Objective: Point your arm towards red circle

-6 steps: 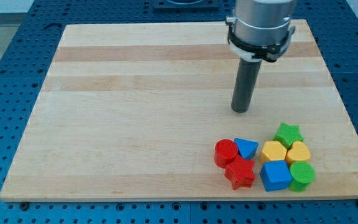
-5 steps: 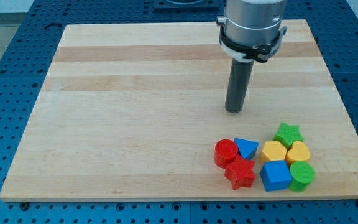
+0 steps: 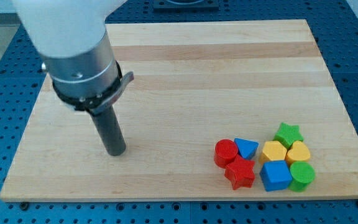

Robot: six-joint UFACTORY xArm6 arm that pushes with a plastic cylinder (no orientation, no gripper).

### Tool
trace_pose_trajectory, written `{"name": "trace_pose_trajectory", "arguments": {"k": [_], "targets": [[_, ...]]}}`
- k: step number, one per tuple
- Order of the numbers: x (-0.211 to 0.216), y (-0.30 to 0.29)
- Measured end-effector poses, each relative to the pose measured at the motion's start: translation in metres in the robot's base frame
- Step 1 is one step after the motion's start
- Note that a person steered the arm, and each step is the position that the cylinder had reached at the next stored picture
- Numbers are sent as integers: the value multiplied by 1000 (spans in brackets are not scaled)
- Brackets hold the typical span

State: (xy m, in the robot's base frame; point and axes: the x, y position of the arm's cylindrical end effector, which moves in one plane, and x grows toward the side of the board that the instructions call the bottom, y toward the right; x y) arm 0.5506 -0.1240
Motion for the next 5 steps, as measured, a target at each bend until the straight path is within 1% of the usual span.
{"name": "trace_pose_trajectory", "arguments": {"k": [1, 5], "targets": [[1, 22], [1, 153]]}}
